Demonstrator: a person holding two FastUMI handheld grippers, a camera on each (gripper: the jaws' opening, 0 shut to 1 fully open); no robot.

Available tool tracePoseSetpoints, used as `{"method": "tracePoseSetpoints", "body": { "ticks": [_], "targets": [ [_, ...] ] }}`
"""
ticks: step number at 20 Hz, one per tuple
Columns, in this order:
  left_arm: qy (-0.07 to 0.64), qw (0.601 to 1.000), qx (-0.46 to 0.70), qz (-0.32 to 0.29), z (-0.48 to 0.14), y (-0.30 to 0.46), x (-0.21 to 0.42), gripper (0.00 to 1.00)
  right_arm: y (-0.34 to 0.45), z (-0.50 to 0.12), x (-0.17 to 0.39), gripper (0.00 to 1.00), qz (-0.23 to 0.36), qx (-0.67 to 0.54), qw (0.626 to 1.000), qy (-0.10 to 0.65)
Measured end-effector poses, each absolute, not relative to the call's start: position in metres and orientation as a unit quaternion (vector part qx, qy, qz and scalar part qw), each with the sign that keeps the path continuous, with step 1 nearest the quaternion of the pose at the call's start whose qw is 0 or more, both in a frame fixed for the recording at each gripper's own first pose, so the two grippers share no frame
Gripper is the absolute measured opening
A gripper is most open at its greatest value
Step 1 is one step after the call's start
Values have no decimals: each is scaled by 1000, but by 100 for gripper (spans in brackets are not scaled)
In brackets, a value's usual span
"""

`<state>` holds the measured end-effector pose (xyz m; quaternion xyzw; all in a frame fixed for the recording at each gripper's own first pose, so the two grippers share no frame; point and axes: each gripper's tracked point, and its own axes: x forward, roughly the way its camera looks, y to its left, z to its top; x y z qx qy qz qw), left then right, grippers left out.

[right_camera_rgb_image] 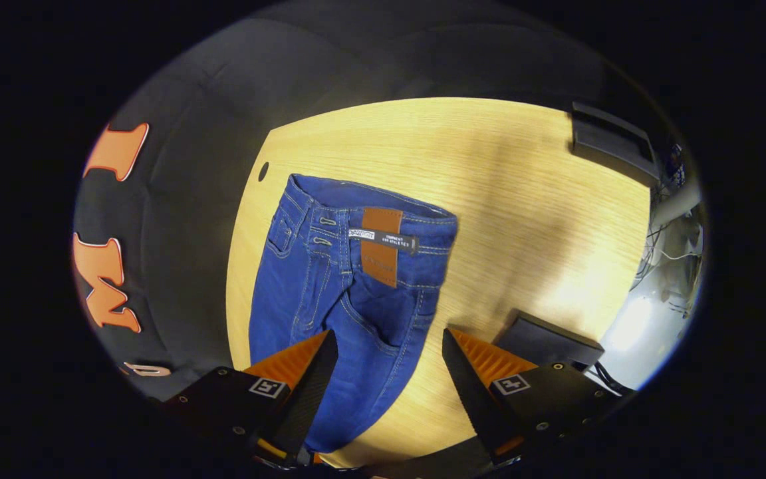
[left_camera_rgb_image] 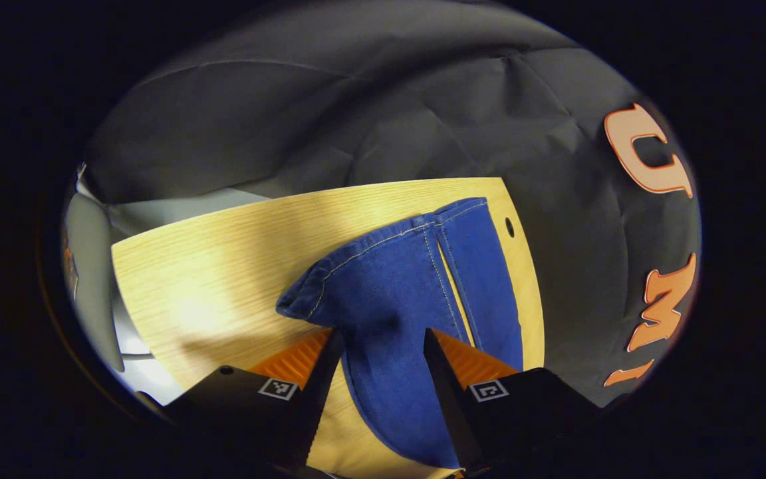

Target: Grasp the waist and the cuffs of the jeans and fold them to make the two legs overlap; first hold the waist and fold one-third of the jeans toward the cuffs, then hold the cuffs and fold the remaining one-third in the same direction to finish folding.

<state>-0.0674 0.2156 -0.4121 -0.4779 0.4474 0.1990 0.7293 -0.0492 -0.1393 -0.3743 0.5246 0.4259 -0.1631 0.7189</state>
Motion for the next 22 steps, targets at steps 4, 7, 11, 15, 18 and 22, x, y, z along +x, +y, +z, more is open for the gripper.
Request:
{"method": "tracePoseSetpoints", "body": {
  "ticks": [4,7,11,15,18,22],
  "targets": [
    [444,730,-480,199,-426,216,-45,55,-142,-379,-28,91,-160,526,723,418],
    [440,720,-495,208,-436,217,-42,20,-147,-387,-29,75,-179,517,720,427],
    [461,733,-461,195,-423,220,-48,2,-143,-388,-35,16,-193,516,717,427],
    [464,744,-447,176,-383,223,-50,2,-144,-362,-39,5,-201,523,717,415],
    [462,749,-447,159,-352,221,-44,2,-141,-330,-22,5,-193,538,727,381],
    [446,754,-469,111,-319,214,-6,2,-132,-281,13,5,-177,556,738,339]
  ]
}}
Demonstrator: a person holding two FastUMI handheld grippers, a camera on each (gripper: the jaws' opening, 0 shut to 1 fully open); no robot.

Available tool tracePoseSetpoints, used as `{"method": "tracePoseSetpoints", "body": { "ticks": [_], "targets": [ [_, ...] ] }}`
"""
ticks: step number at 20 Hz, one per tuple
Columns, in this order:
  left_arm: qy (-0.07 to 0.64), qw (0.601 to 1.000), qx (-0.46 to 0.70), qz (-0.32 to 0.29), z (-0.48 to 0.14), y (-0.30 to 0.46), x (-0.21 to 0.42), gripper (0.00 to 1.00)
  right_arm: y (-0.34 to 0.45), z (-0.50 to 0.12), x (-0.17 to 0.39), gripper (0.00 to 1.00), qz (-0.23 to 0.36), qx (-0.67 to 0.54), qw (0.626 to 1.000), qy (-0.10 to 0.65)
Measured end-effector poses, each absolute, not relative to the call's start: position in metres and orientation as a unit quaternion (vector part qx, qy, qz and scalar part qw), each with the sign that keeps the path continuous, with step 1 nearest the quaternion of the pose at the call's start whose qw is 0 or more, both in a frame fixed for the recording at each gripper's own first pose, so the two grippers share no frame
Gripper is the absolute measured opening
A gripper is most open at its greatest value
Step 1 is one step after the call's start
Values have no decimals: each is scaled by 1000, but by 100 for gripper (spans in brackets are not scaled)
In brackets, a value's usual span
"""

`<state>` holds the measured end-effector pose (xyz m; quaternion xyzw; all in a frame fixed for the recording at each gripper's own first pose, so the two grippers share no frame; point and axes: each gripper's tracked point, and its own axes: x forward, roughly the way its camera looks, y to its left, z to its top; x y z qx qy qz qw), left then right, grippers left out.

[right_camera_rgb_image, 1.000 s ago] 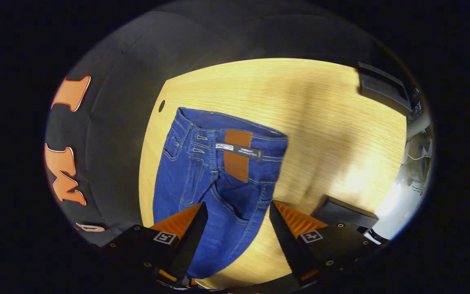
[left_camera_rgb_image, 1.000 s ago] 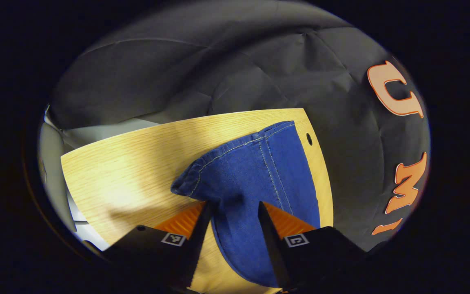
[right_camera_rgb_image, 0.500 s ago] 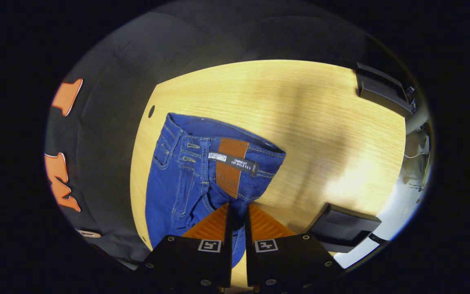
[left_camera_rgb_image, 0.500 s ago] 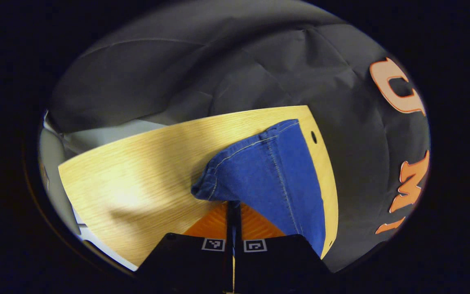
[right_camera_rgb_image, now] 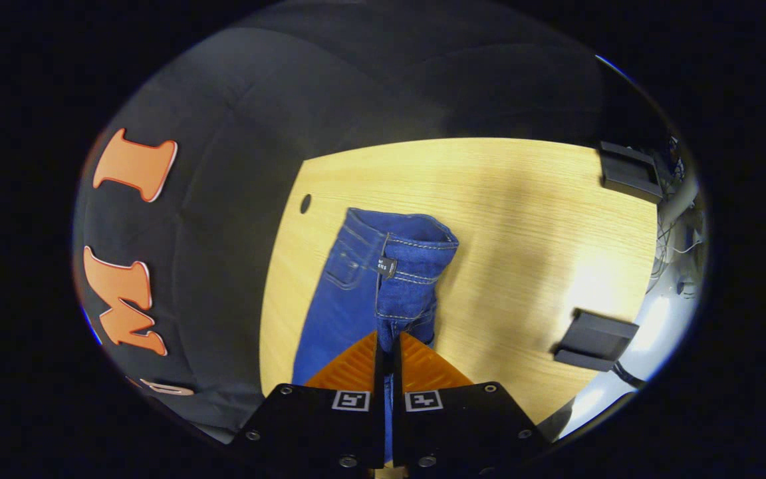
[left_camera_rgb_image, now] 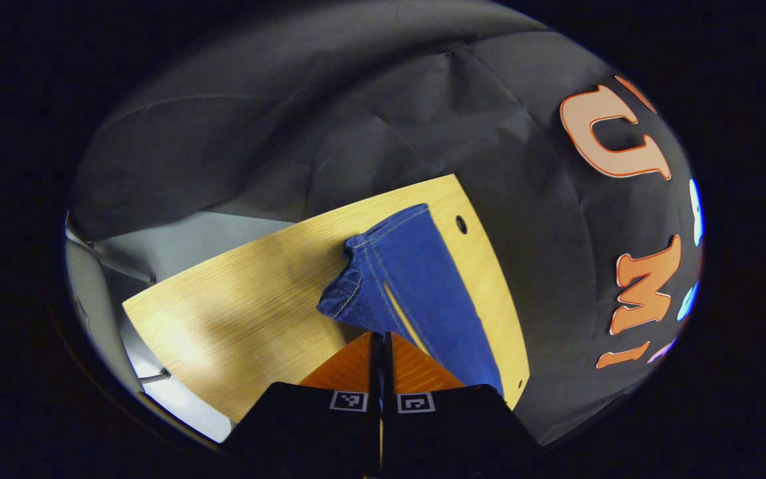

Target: Grasp the waist and the cuffs of the jeans and fold them to make the two legs overlap; first hold the waist and fold one-third of the jeans toward the cuffs, then hold the cuffs and fold the remaining one-third in the same direction to finish folding.

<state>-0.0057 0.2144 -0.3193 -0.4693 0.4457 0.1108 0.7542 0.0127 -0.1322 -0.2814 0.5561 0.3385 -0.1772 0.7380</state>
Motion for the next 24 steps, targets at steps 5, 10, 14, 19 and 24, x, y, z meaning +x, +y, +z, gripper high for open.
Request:
{"method": "tracePoseSetpoints", "body": {
  "ticks": [5,10,14,19,24],
  "targets": [
    [458,765,-448,68,-309,205,54,2,-117,-244,64,5,-158,555,753,317],
    [449,785,-422,63,-298,206,114,2,-119,-227,120,5,-135,570,745,321],
    [482,786,-379,81,-321,207,148,1,-126,-246,167,5,-131,584,726,338],
    [528,779,-322,98,-366,196,189,2,-115,-274,219,5,-121,566,722,380],
    [596,763,-227,107,-379,188,225,2,-107,-312,250,5,-151,566,692,422]
  ]
}}
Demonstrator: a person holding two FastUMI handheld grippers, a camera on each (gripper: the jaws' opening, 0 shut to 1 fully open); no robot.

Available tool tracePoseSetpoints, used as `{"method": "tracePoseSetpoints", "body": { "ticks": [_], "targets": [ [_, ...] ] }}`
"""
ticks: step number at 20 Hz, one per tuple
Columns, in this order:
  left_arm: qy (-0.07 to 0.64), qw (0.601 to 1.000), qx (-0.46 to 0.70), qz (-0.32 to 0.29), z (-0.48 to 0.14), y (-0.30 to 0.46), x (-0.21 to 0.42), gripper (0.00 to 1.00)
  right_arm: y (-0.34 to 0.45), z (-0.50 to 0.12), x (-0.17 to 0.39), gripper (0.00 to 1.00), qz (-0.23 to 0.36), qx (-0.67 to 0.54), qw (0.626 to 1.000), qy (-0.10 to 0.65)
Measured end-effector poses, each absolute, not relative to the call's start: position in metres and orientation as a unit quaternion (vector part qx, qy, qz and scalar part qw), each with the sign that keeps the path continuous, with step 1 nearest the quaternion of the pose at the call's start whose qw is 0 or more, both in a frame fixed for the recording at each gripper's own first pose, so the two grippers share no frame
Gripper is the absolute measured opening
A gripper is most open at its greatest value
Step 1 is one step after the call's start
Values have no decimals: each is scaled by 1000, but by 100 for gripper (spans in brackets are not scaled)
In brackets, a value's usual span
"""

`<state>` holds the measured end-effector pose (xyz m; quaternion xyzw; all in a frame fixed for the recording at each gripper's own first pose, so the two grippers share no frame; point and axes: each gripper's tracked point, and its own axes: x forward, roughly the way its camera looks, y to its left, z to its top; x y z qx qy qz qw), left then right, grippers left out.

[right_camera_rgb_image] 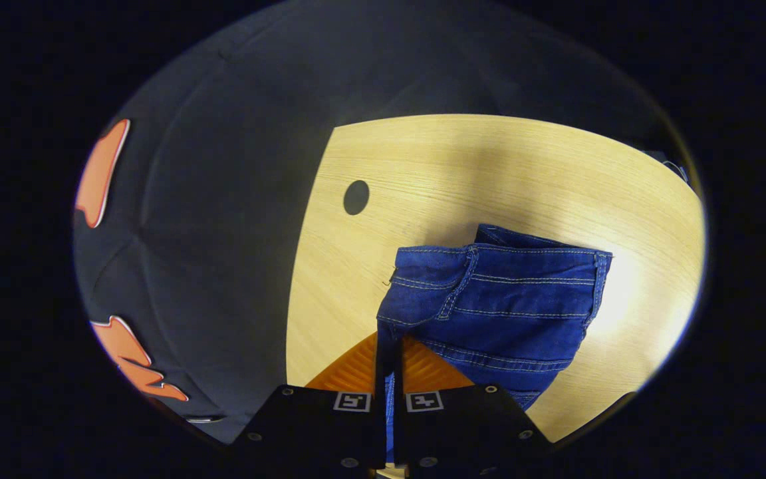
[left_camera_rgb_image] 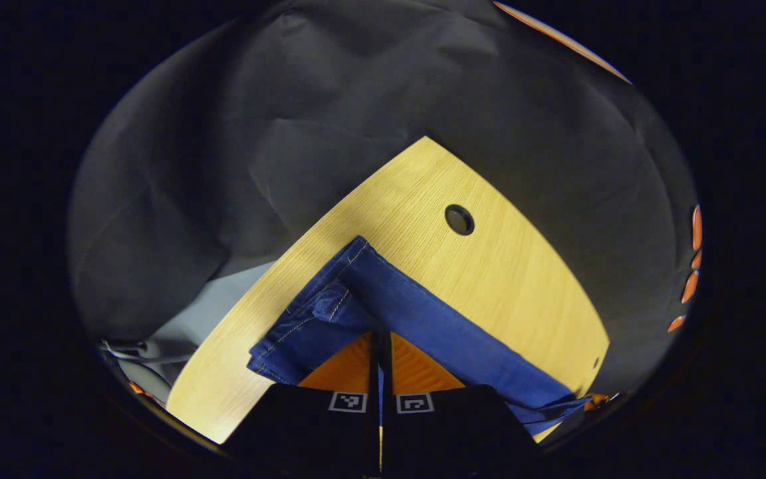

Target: Grasp the waist and the cuffs of the jeans and fold them to make the two legs overlap; first hold the waist and fold one-third of the jeans toward the cuffs, then hold the cuffs and fold the remaining one-third in the same direction to finish folding.

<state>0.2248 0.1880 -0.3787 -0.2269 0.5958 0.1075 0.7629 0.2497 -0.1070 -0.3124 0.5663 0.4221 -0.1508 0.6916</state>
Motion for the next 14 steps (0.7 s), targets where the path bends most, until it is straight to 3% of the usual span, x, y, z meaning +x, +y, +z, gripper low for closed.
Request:
{"method": "tracePoseSetpoints", "body": {
  "ticks": [3,4,5,6,7,8,12,14],
  "targets": [
    [610,769,-163,102,-367,188,246,7,-103,-317,253,0,-145,580,677,429],
    [618,765,-150,99,-359,186,250,12,-104,-318,252,23,-143,575,680,433],
    [623,762,-146,94,-362,181,251,14,-108,-317,246,19,-141,566,685,435],
    [621,766,-142,91,-359,178,251,37,-111,-319,241,46,-136,555,693,439],
    [613,773,-132,90,-358,178,248,59,-117,-317,232,54,-132,541,703,442],
    [608,781,-114,86,-352,179,248,82,-123,-319,221,69,-131,522,712,451],
    [614,787,22,61,-327,202,242,90,-158,-336,166,92,-146,417,753,487],
    [612,786,79,45,-320,207,238,93,-177,-351,141,96,-160,366,762,510]
  ]
}}
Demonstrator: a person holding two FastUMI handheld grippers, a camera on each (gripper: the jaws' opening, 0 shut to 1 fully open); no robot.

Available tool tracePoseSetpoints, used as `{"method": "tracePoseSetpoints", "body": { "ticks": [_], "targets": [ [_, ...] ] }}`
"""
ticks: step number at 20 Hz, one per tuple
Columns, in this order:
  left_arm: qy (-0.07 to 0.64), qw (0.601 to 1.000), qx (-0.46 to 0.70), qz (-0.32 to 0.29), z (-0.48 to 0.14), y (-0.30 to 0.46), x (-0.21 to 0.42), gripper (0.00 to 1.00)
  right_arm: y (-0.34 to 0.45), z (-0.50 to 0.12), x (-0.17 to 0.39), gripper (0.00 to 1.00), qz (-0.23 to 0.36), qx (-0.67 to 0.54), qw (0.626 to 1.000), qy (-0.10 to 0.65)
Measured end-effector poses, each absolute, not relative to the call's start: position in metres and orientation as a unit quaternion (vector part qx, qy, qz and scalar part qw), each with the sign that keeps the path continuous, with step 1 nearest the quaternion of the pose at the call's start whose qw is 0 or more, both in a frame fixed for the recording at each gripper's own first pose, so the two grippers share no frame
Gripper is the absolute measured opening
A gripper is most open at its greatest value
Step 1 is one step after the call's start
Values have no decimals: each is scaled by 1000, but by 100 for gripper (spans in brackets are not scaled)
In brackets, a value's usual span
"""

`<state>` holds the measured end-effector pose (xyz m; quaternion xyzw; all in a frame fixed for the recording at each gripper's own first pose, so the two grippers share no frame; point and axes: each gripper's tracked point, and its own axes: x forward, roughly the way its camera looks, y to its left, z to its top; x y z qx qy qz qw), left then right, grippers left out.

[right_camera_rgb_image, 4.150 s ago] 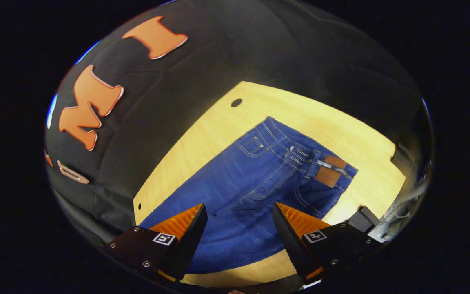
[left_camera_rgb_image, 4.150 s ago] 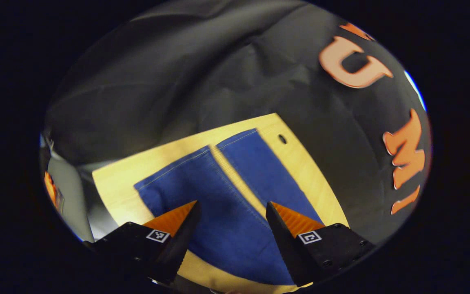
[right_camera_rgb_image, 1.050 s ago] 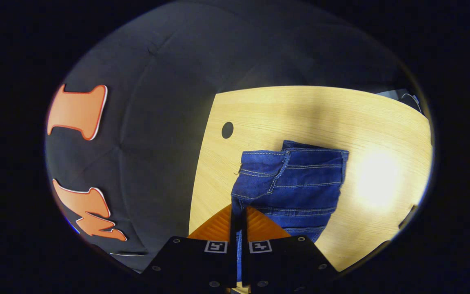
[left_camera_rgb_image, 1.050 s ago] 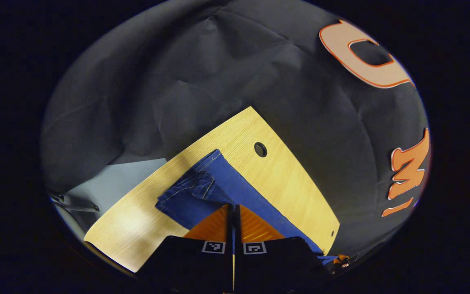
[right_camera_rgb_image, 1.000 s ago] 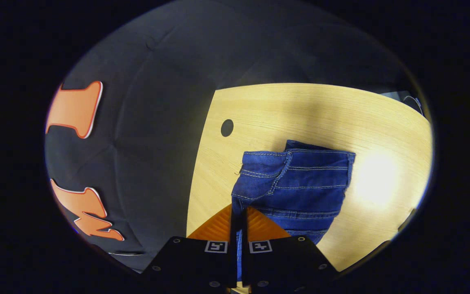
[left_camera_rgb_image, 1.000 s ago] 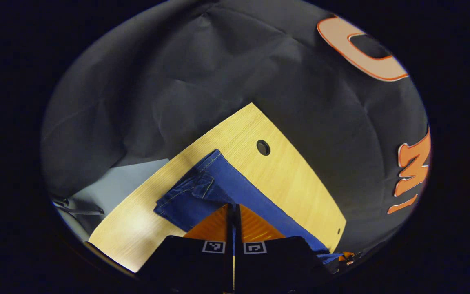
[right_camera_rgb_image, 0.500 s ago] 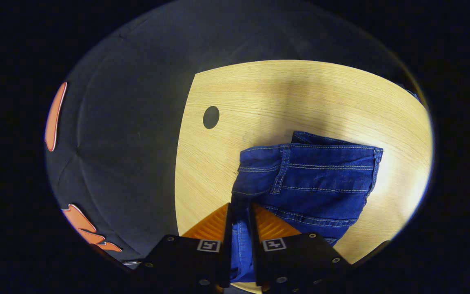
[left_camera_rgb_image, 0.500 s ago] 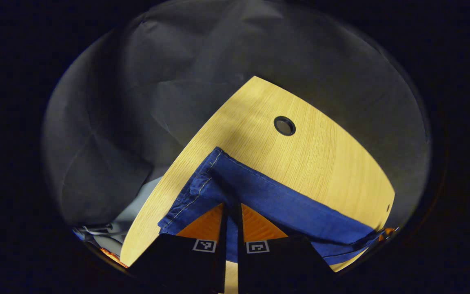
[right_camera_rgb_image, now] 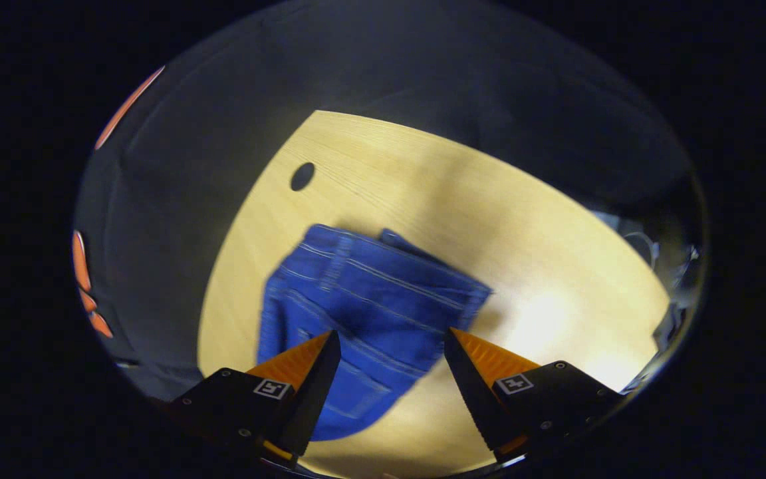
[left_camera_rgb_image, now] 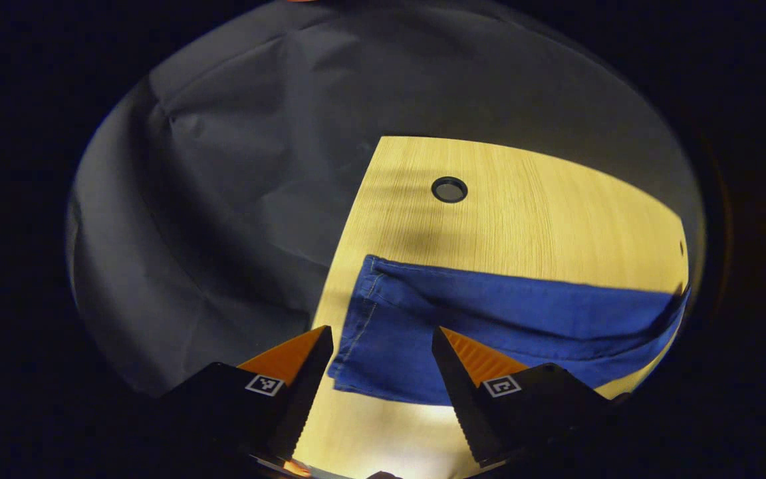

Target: Grasp the waist and the cuffs of the jeans and fold them to make the two legs overlap; first hold the waist and fold one-third of the jeans toward the cuffs, then hold the cuffs and fold the remaining one-third in the same direction to finish folding.

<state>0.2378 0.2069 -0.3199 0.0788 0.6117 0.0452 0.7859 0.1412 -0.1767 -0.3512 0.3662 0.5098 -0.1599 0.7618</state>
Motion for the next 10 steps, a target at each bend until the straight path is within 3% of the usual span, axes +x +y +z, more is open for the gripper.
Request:
{"method": "tracePoseSetpoints", "body": {
  "ticks": [5,10],
  "targets": [
    [623,744,238,36,-323,229,230,99,-174,-377,155,98,-166,368,755,517],
    [611,760,217,56,-325,228,226,99,-179,-387,151,96,-187,331,769,515]
  ]
}}
